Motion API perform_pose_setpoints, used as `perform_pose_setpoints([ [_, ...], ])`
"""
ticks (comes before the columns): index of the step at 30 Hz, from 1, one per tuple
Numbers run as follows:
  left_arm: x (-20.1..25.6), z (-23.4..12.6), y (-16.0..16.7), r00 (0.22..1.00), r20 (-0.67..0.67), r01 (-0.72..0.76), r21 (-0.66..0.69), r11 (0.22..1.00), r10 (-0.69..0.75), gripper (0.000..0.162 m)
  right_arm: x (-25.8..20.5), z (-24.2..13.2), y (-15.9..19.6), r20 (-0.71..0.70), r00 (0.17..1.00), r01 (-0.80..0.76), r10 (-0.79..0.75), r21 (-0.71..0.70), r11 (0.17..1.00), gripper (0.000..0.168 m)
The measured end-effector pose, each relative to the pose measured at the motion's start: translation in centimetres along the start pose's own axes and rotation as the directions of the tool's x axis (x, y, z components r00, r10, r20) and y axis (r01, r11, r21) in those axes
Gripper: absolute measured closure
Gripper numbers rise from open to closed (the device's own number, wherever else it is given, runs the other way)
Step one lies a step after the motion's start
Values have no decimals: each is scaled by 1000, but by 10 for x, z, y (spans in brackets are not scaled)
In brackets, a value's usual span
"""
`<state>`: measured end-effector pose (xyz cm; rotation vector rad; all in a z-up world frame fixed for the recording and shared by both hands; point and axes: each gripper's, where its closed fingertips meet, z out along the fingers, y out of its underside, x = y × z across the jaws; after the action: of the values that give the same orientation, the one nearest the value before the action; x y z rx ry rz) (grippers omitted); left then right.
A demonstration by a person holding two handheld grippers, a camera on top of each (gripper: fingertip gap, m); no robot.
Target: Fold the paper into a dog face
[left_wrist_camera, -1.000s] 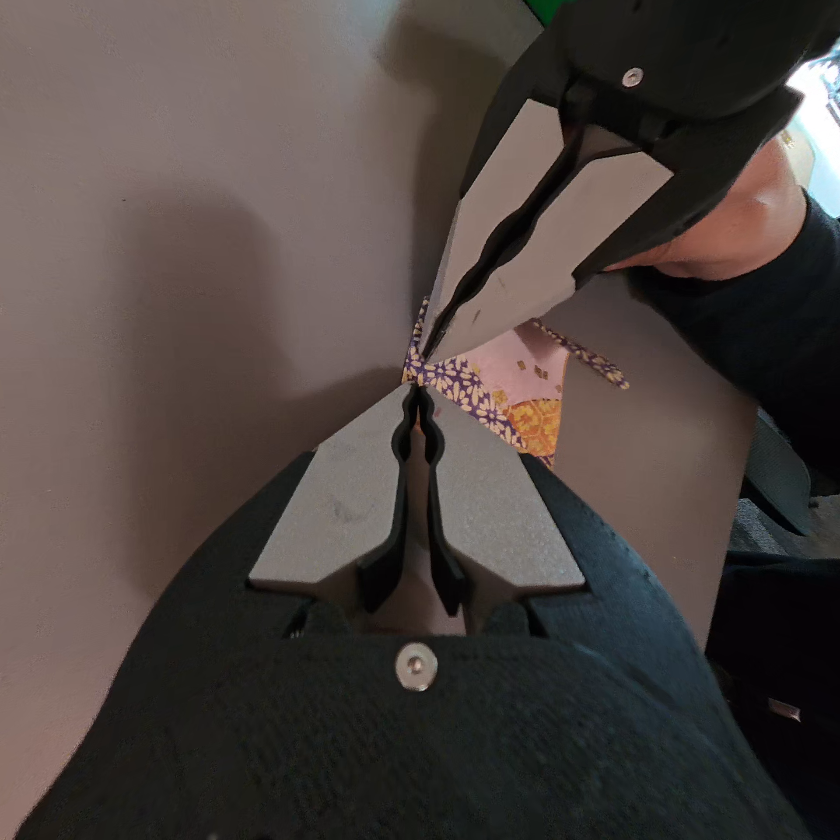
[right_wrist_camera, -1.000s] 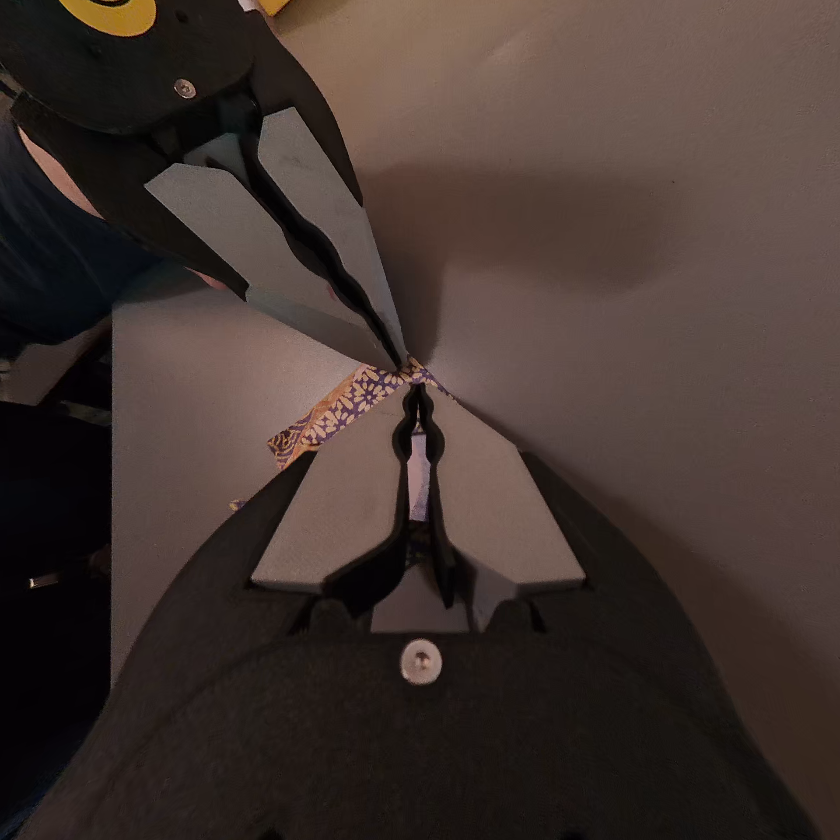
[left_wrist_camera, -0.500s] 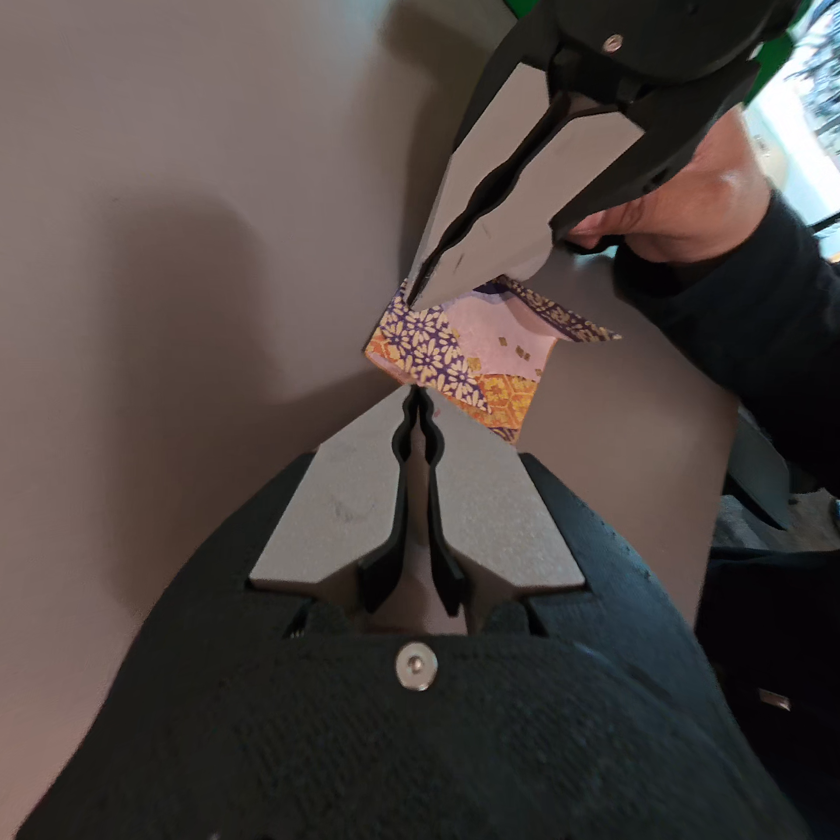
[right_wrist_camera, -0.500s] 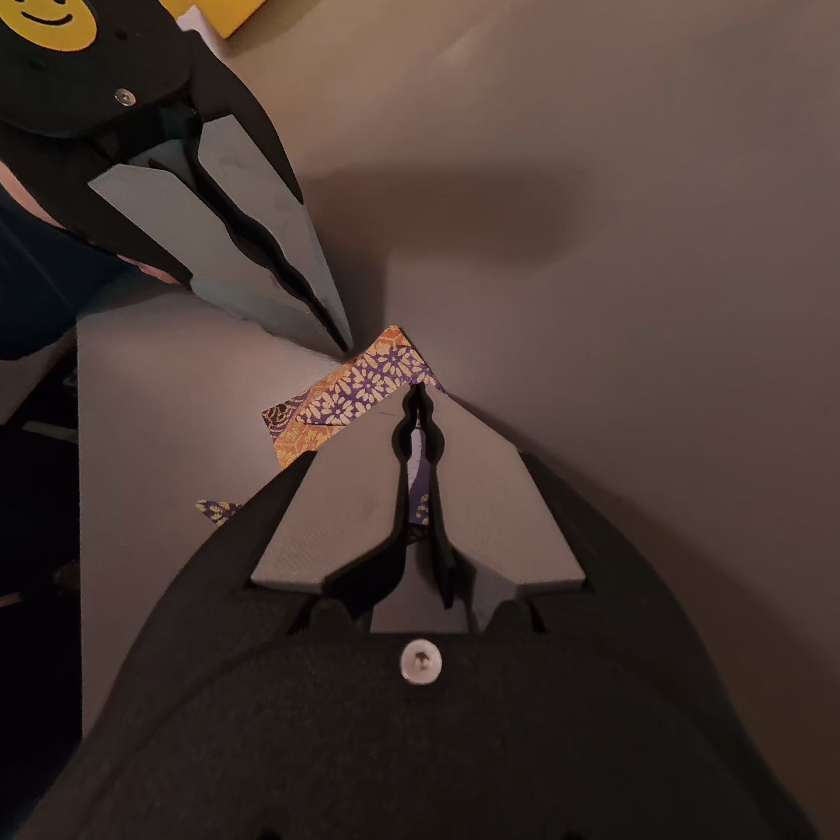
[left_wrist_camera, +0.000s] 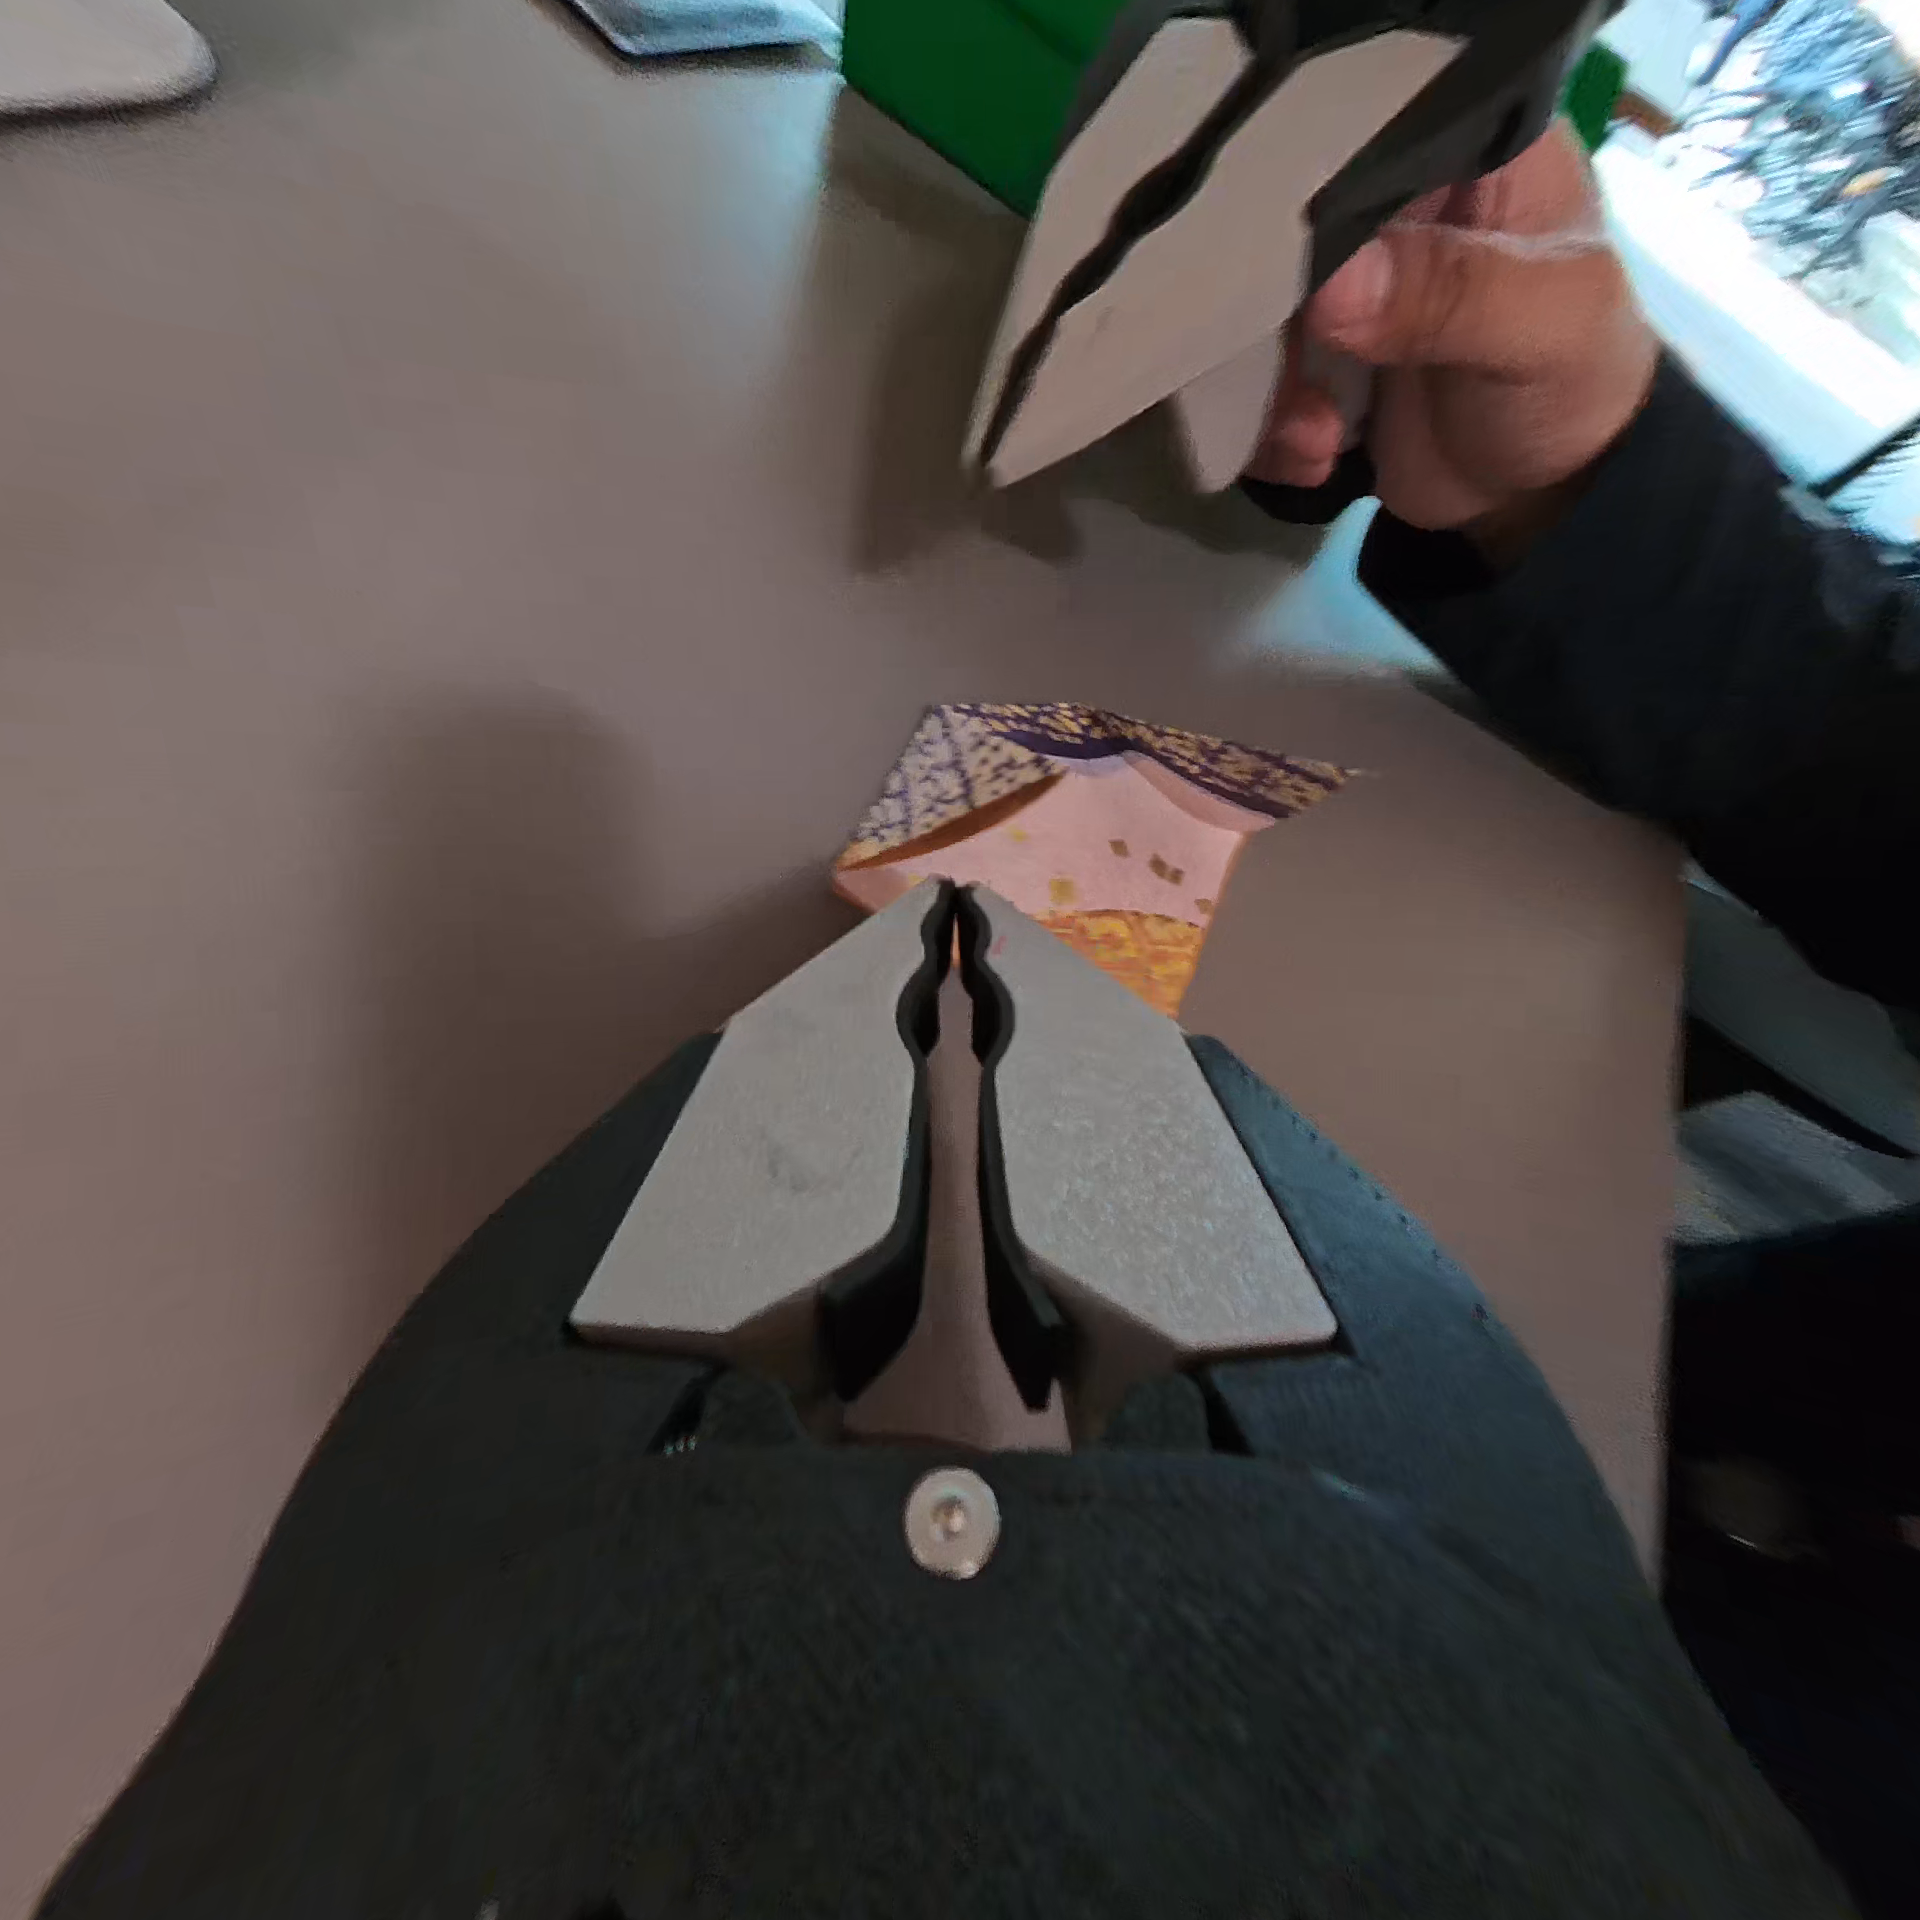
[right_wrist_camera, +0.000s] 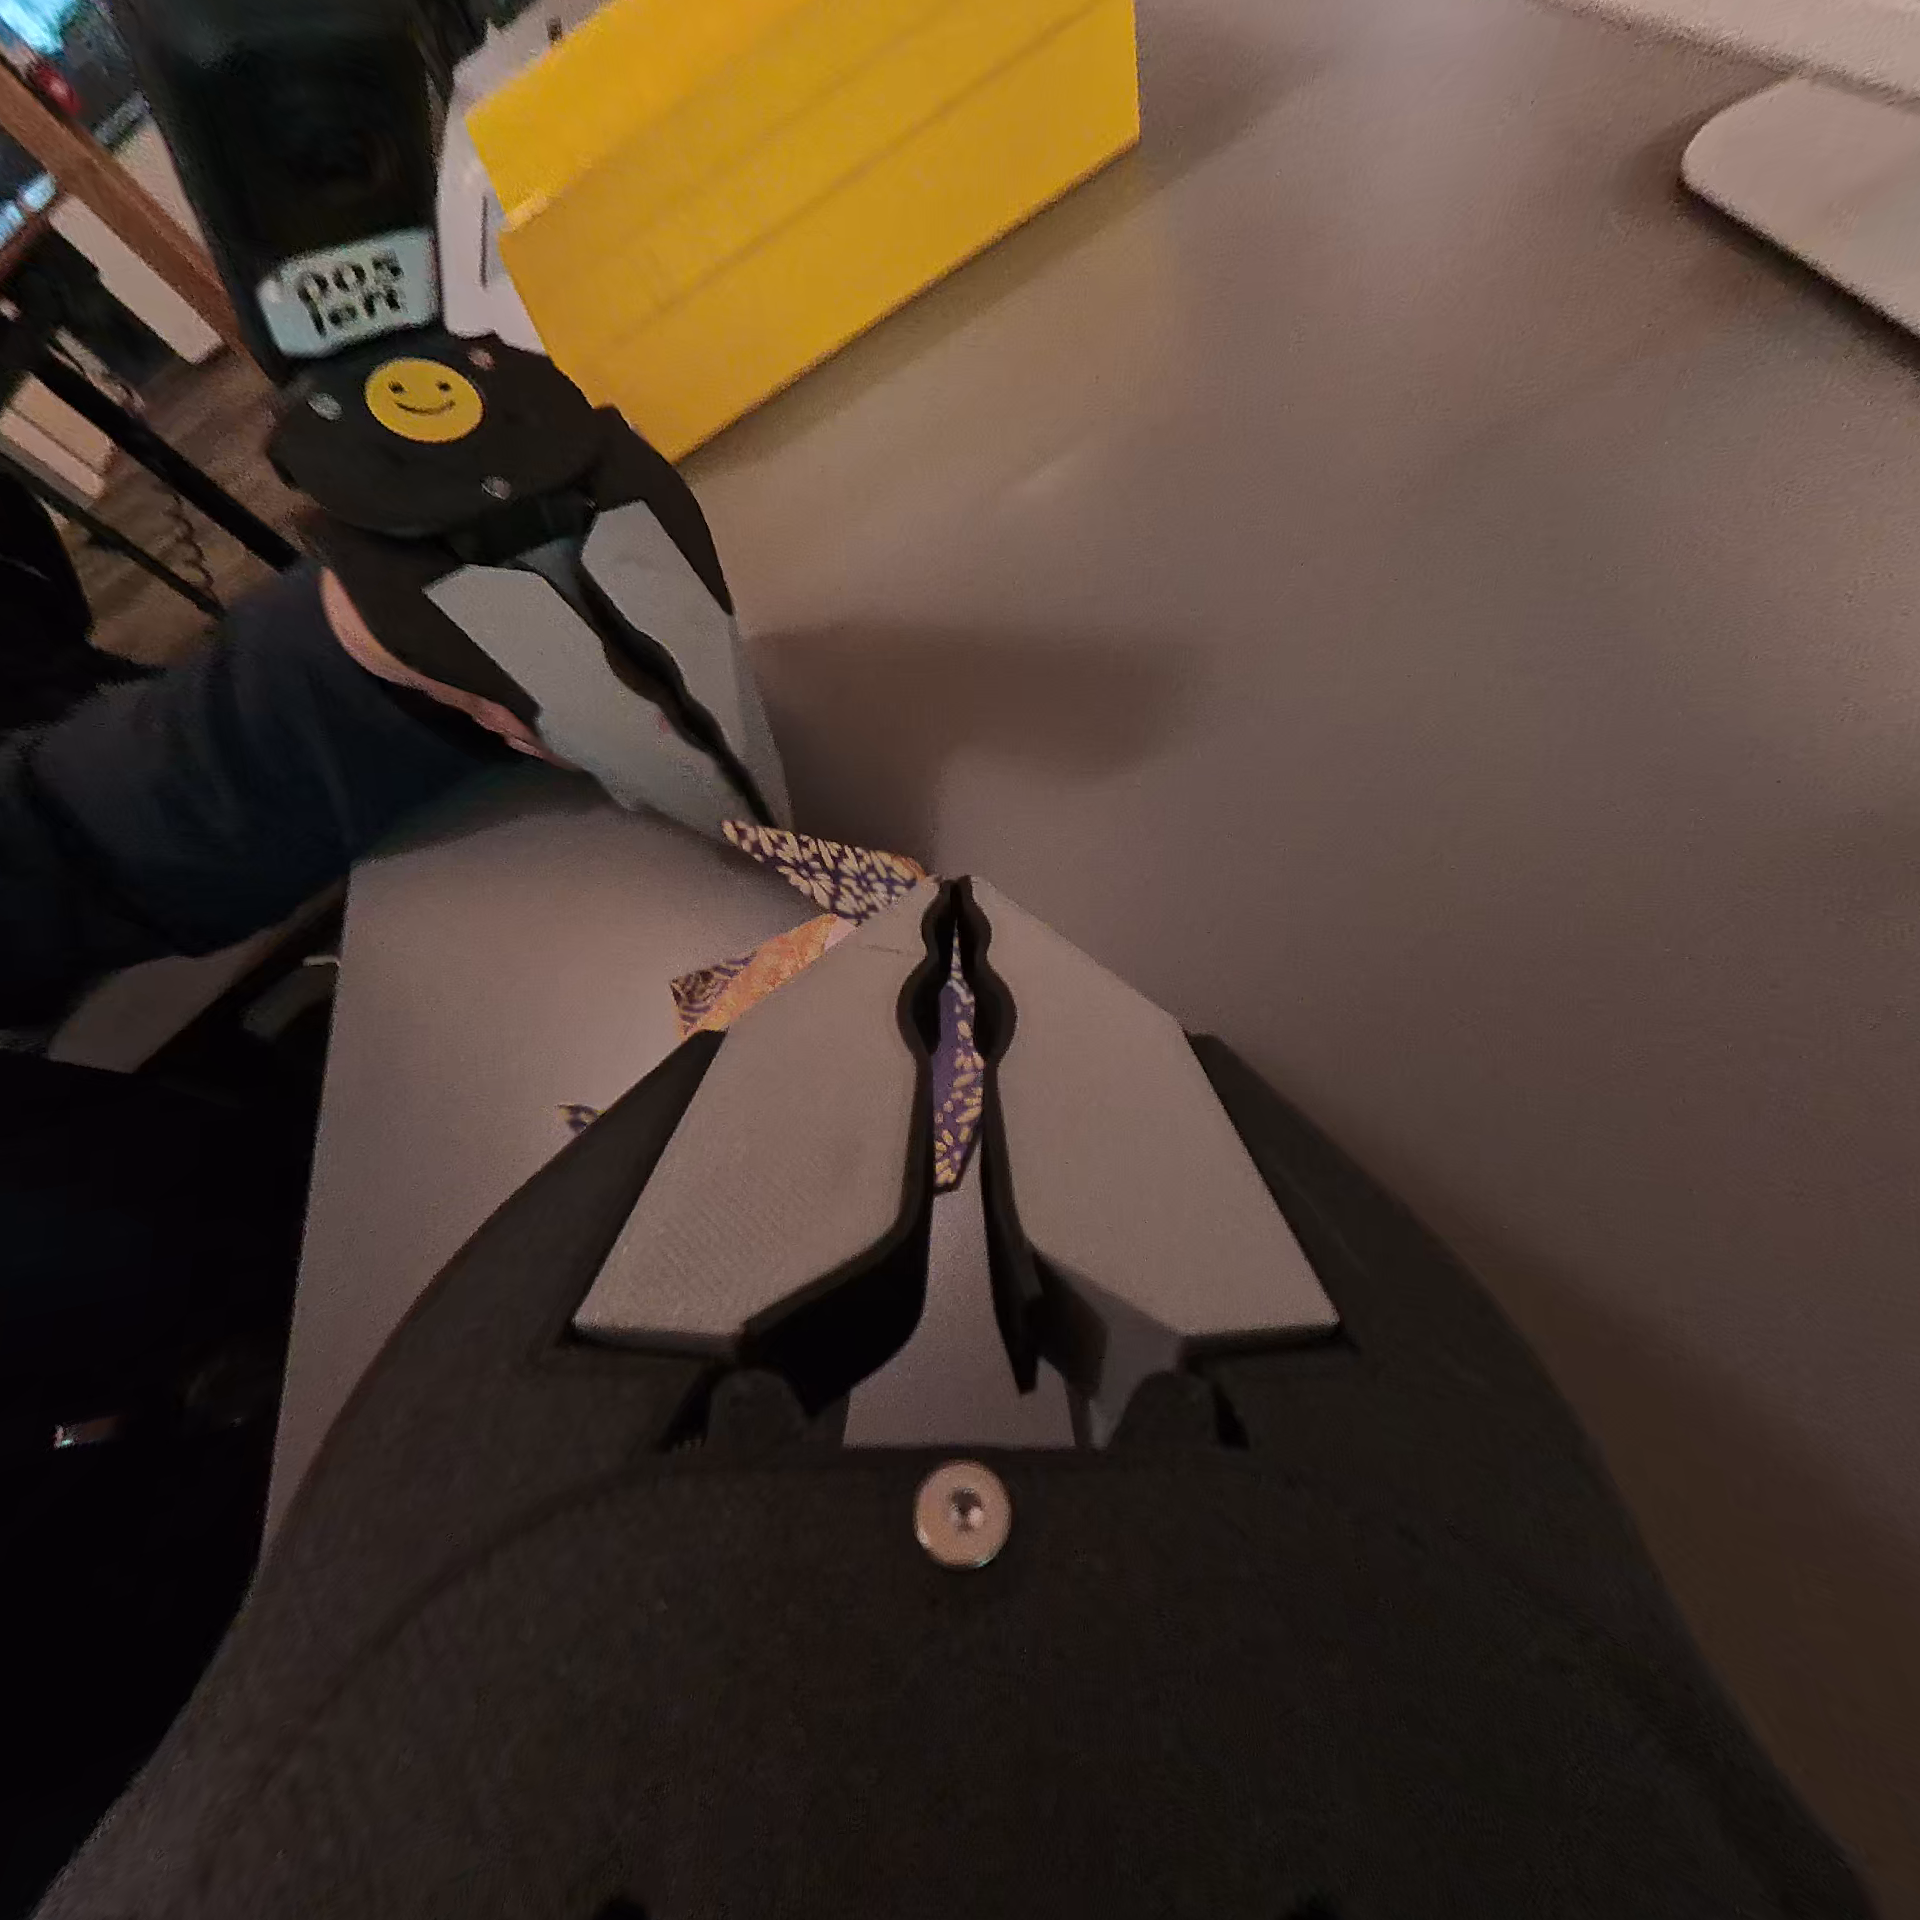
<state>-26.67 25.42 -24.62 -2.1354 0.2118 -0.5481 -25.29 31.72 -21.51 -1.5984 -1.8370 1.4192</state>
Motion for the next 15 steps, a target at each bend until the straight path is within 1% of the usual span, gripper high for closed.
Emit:
perform_pose_setpoints([
  [1,-6,-2,-2,999,45,-30,9,1000,30,162,-2,-5,-5,11,1000,-2,2,31,1000,168],
  [4,-16,-6,-5,987,125,-103,27,994,99,162,-8,-14,-16,31,999,3,-6,88,996,168],
  [5,-19,-7,-6,982,151,-117,35,992,111,156,-10,-14,-17,32,999,11,-14,92,996,168],
  [6,-21,-6,-7,979,165,-125,35,992,117,133,-11,-14,-17,31,999,19,-22,90,996,168],
  [7,-22,-5,-5,979,167,-122,23,992,116,125,-11,-13,-16,28,999,26,-29,83,996,168],
  [11,-14,3,-7,988,113,-112,25,993,108,118,-13,-6,-10,21,998,50,-51,40,998,168],
  [13,-14,6,-14,990,102,-106,51,993,100,118,-14,-3,-7,15,998,66,-66,18,998,168],
  [15,-9,10,-22,995,64,-85,90,992,79,123,-16,0,-5,13,996,84,-84,0,996,168],
])
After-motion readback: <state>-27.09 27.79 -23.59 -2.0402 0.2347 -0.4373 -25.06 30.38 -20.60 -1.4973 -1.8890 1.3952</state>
